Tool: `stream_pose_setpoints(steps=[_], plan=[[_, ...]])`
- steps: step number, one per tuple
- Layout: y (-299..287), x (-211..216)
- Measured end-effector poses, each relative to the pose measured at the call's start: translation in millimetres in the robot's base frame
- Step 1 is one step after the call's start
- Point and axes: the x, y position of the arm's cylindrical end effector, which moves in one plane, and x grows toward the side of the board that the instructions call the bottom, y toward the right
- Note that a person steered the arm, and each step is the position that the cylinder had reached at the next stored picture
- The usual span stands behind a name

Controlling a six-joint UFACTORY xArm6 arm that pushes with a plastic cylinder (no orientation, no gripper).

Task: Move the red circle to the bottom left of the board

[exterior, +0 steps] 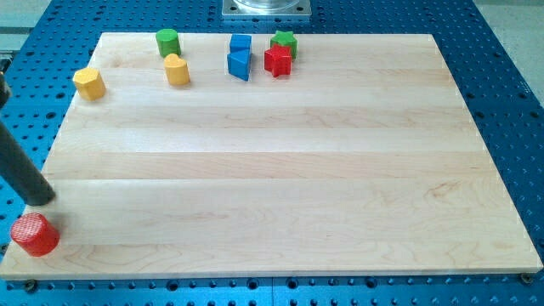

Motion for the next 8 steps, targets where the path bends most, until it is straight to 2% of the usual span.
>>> stream_pose_setpoints(steps=[1,2,3,5,6,7,8], plan=[[-7,1],[-6,56],[-1,93],[31,42],[17,30],[57,-51],[152,-113]])
